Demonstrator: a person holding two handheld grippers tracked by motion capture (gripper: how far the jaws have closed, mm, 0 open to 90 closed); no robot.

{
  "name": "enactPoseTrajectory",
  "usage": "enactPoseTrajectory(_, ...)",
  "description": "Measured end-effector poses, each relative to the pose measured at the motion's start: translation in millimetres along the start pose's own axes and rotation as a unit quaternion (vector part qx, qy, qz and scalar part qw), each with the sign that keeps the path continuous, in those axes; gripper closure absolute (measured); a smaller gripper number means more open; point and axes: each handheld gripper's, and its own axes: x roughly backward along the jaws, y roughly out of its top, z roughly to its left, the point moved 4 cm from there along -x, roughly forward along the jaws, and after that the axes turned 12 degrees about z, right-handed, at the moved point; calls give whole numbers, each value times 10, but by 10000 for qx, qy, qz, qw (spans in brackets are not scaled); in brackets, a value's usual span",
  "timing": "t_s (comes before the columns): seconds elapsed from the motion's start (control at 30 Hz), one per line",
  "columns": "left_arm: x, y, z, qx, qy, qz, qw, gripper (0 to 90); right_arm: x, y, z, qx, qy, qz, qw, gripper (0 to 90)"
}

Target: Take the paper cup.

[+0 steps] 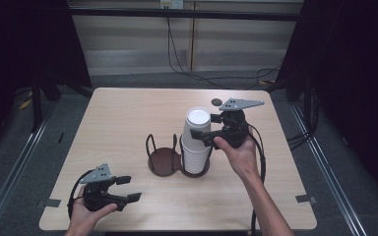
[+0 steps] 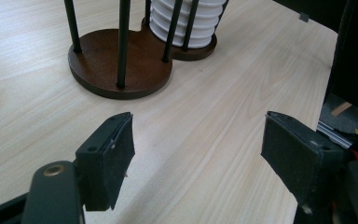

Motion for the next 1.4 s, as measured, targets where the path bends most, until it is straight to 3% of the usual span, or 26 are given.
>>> enactPoseTrajectory(0.53, -4, -2, -4, 7, 2, 22, 10000, 253, -150, 35, -28, 66, -151, 52, 9999, 166)
enactPoseTrajectory(0.63, -8, -1, -6, -11, -8, 41, 10000, 250, -169, 43, -55, -47, -72, 97, 9999, 153)
enactPoseTrajectory(0.97, -9, -2, -12, -22, -27, 56, 10000, 250, -251, 32, -35, 51, -161, 190, 9997, 177)
enactPoseTrajectory(1.4, -18, -4, -19, 1, -46, 77, 10000, 250, -189, 72, -15, 109, -213, 62, 9997, 199)
